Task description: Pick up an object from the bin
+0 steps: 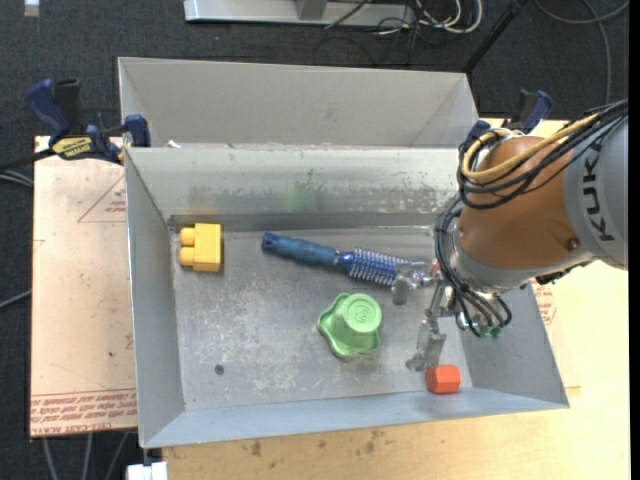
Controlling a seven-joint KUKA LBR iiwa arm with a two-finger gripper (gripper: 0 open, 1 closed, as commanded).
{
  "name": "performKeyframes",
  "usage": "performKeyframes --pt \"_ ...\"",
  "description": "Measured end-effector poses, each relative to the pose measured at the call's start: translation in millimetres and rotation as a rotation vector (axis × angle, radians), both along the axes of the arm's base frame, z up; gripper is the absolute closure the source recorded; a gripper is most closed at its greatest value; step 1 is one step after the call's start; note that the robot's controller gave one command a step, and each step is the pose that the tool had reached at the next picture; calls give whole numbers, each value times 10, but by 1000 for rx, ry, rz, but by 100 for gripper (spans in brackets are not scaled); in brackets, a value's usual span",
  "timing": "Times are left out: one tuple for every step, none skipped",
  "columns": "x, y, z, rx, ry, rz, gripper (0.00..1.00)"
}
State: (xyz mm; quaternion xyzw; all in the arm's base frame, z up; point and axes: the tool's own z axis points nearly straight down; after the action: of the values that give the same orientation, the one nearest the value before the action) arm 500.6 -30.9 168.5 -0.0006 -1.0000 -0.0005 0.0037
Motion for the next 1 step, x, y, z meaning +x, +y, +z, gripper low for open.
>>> performKeyframes --pt "578 410 -996 0 -9 216 0"
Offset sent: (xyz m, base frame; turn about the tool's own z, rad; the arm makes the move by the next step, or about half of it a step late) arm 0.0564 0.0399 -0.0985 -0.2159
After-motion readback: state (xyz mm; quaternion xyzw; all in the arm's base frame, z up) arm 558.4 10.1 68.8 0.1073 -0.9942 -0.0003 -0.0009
